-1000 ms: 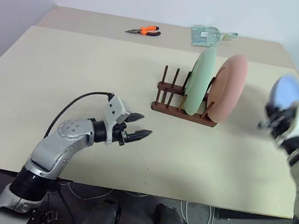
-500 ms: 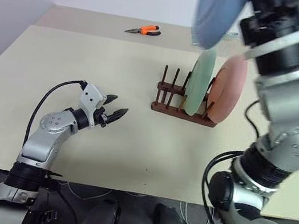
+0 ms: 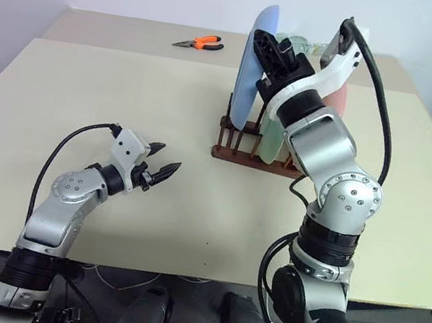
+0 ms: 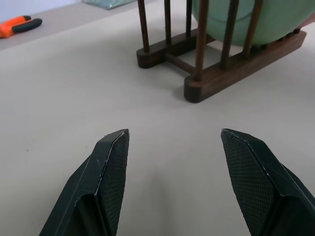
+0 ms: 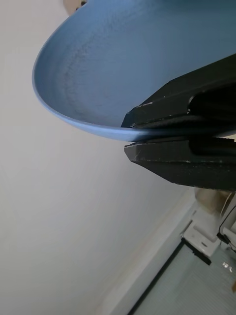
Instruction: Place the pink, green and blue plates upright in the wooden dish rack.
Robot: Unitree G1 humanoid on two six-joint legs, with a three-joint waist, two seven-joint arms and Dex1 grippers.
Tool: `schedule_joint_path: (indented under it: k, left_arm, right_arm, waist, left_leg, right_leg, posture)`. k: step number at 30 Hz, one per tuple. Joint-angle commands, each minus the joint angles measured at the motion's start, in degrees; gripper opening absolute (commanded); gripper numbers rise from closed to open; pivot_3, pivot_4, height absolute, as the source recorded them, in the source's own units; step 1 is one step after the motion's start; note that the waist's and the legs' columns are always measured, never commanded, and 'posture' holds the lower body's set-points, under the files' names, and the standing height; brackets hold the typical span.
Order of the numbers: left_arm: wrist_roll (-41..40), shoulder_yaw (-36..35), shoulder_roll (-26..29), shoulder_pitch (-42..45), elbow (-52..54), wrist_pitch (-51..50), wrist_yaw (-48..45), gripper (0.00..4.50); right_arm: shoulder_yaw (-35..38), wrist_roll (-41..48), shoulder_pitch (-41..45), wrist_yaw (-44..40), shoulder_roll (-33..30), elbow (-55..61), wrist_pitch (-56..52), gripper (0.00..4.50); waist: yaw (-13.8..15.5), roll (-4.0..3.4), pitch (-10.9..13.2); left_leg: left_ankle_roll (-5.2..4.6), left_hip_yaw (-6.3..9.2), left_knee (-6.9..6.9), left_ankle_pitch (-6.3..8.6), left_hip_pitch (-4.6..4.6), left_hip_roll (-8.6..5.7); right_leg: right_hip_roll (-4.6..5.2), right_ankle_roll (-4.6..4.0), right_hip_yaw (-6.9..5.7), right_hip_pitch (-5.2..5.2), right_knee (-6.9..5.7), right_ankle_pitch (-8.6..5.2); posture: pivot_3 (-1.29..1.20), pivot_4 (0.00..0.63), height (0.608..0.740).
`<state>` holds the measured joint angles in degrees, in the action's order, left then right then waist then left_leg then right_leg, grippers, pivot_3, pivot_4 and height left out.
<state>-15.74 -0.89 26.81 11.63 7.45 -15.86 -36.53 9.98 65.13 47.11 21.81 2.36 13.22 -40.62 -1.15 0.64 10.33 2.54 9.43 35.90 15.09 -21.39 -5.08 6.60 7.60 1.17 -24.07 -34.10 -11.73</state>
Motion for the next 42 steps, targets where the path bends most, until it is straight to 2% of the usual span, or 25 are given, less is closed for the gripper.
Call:
schedule_joint_path:
  k: [1,6,9,14,17,18,22,24,26,28,31,36,42]
  left_arm:
    - [-0.48,-0.4,-0.03,0.47,2.02,-0.28,0.02,3.04]
    - [-0.31,-0.14,-0.23,0.78,1.98,-0.53,-0.07,3.04]
    - [-0.12,0.1,-0.32,0.75,2.07,-0.62,-0.06,3.04]
    - [0.01,0.14,-0.57,0.28,2.86,-0.98,0.26,3.04]
    - [0.29,-0.02,-0.81,-0.13,3.51,-1.1,1.09,3.04]
    - [0.32,-0.34,-0.85,-0.34,3.66,-1.12,1.46,3.04]
    - [1.25,-1.73,-0.31,-1.28,2.96,-0.23,2.8,3.04]
    - [2.06,-2.46,0.14,-1.53,2.1,0.7,3.59,3.04]
    - [2.55,-3.33,0.53,-1.46,0.97,1.31,4.26,3.04]
    - [3.48,-3.7,0.88,-1.09,-0.72,2.29,4.94,3.04]
    - [4.08,-3.51,1.0,-0.6,-1.77,2.58,5.07,3.04]
    - [4.72,-2.55,1.33,-2.04,0.56,1.42,4.77,3.04]
    - [4.28,-3.04,1.22,-4.48,4.0,-0.53,5.56,3.04]
  right_arm:
    - [0.82,-0.28,1.15,-0.25,1.04,-1.36,1.26,0.05]
    - [2.25,-0.43,2.44,-0.51,1.66,-5.59,1.32,0.05]
    - [2.16,-2.53,3.32,-1.38,1.16,-7.58,1.64,1.09]
    - [-3.53,-12.68,5.87,-11.79,-6.57,-3.26,3.34,3.56]
    - [-7.36,-20.19,4.45,-24.03,-18.12,3.9,5.69,3.56]
    - [-6.41,-20.68,2.41,-28.62,-22.66,6.56,6.23,3.56]
    - [4.15,-17.16,-9.76,-42.02,-37.22,12.05,5.66,3.56]
    - [9.84,-19.92,-19.25,-48.37,-44.65,11.9,6.73,3.56]
    - [15.07,-21.19,-27.32,-51.6,-48.81,10.08,6.6,3.56]
    - [18.08,-24.09,-36.05,-54.93,-51.02,7.79,7.79,3.56]
    - [15.8,-31.99,-45.77,-58.48,-51.57,3.85,13.47,3.56]
    - [10.74,-39.55,-47.32,-58.58,-48.19,-3.38,20.18,3.56]
    - [8.08,-43.23,-44.54,-57.95,-45.14,-7.91,23.76,3.56]
  waist:
    - [0.02,0.0,0.0]
    - [0.04,0.0,0.0]
    - [0.03,0.0,0.0]
    - [0.07,-0.01,0.01]
    - [0.4,0.02,0.0]
    - [0.56,0.07,-0.01]
    - [0.71,0.26,-0.12]
    - [0.77,0.23,-0.09]
    - [0.95,0.24,-0.08]
    - [0.79,0.18,-0.08]
    - [0.62,0.21,-0.09]
    - [0.47,0.17,-0.07]
    - [0.77,0.18,-0.06]
  left_leg:
    - [0.0,0.0,0.0,0.0,0.0,0.0]
    - [0.01,-0.01,0.01,-0.01,-0.01,0.0]
    - [0.01,-0.01,0.01,-0.01,-0.01,0.0]
    - [0.01,-0.05,0.02,-0.01,-0.04,-0.01]
    - [0.01,-0.02,0.02,-0.01,-0.06,-0.01]
    - [0.01,-0.02,0.03,-0.01,-0.07,-0.03]
    - [-0.01,0.1,0.03,0.01,-0.03,-0.03]
    - [-0.02,0.06,0.05,0.02,-0.02,-0.03]
    - [-0.05,0.01,0.08,0.03,-0.03,-0.04]
    - [-0.06,-0.05,0.07,0.04,-0.02,-0.02]
    - [-0.06,-0.09,0.06,0.05,0.04,0.02]
    - [-0.06,-0.24,0.13,0.05,0.05,0.03]
    - [-0.06,-0.19,0.12,0.05,0.02,0.03]
  right_leg:
    - [0.0,0.0,0.0,0.0,0.0,0.0]
    - [0.0,0.0,0.02,0.0,0.01,0.0]
    - [0.0,0.0,0.02,0.0,0.01,0.0]
    - [0.0,0.01,0.02,-0.02,0.01,0.0]
    - [0.0,0.03,0.01,0.01,0.05,-0.01]
    - [0.02,0.05,0.0,0.04,0.09,-0.03]
    - [0.06,0.31,-0.11,0.35,0.38,-0.2]
    - [0.08,0.29,-0.11,0.48,0.63,-0.21]
    - [0.12,0.26,-0.1,0.52,0.71,-0.23]
    - [0.13,0.21,-0.09,0.5,0.72,-0.22]
    - [0.13,0.18,-0.09,0.54,0.72,-0.23]
    - [0.16,0.08,0.0,0.53,0.7,-0.23]
    - [0.18,0.21,-0.02,0.53,0.74,-0.15]
  posture:
    - [0.0,0.15,0.74]
    - [0.0,0.15,0.74]
    - [0.0,0.15,0.74]
    - [0.0,0.15,0.74]
    - [0.0,0.15,0.74]
    - [0.0,0.15,0.74]
    - [0.0,0.15,0.74]
    - [0.0,0.15,0.74]
    - [0.0,0.15,0.74]
    - [0.0,0.15,0.74]
    - [0.0,0.15,0.74]
    - [0.0,0.15,0.74]
    - [0.0,0.15,0.74]
